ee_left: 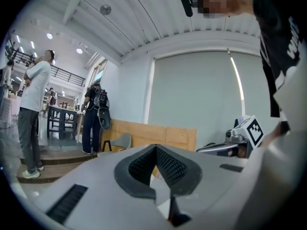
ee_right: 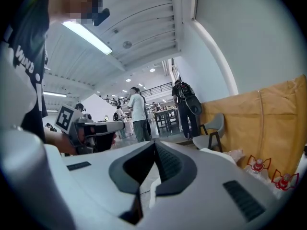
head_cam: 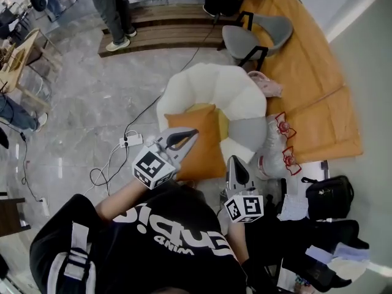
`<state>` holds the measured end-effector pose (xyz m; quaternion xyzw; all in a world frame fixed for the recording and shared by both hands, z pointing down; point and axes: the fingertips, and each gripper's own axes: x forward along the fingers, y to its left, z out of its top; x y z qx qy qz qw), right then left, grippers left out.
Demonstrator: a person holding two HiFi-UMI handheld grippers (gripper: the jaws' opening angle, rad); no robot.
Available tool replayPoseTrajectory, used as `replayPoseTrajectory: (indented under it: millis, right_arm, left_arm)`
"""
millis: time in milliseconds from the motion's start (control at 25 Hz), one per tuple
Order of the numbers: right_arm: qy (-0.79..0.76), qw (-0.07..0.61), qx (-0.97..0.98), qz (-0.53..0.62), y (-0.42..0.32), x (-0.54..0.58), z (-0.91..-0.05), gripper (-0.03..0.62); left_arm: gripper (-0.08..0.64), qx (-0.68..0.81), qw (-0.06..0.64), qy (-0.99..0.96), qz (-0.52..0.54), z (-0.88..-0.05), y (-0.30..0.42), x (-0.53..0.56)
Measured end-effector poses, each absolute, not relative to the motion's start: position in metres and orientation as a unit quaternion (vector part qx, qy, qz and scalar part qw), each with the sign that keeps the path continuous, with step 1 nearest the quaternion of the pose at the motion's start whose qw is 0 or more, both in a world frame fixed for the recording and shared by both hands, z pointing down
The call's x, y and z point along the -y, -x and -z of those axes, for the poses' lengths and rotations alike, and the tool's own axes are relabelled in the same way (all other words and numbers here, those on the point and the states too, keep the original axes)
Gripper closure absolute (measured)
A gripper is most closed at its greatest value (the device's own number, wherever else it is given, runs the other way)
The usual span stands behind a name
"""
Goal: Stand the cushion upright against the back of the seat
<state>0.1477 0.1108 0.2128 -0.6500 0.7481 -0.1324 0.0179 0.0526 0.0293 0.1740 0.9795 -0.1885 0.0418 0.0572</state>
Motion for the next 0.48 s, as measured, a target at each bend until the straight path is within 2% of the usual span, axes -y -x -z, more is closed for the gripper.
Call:
replayPoseTrajectory:
  millis: [480]
  right_arm:
    - [0.638,0.033,-0.76,0.117,-0.133,-0.06,-0.196,0.572]
  left_arm:
    - [0.554,0.189,0.058,-0.98,-0.035,-0.167,-0.044,0.01]
